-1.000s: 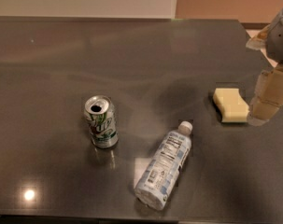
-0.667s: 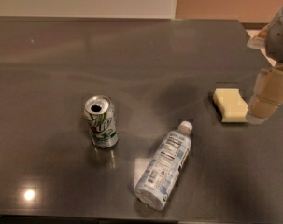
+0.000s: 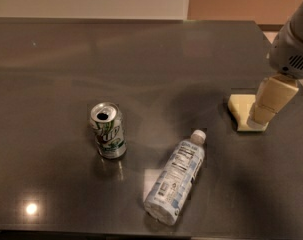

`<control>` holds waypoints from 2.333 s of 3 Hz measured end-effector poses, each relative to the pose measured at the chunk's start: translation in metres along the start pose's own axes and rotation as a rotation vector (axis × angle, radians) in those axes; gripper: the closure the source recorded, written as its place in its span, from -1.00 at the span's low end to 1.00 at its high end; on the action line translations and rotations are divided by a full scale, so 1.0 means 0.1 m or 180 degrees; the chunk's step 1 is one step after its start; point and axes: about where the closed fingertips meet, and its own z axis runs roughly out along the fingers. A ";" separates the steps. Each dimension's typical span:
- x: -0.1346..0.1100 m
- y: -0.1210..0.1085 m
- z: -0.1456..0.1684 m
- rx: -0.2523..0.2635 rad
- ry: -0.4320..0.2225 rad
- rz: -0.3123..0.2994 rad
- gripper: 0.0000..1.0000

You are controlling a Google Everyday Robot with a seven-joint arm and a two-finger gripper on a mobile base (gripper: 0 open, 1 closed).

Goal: Pick sponge

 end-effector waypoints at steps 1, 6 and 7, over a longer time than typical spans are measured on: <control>0.08 -0.14 0.27 0.0026 0.0093 0.0333 -1.00; 0.18 -0.32 1.21 -0.0288 0.0144 0.0826 -0.65; 0.18 -0.33 1.20 -0.0366 0.0135 0.0854 -0.17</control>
Offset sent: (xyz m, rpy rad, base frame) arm 0.0492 -0.0313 -0.0738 0.0761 0.0528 -0.2521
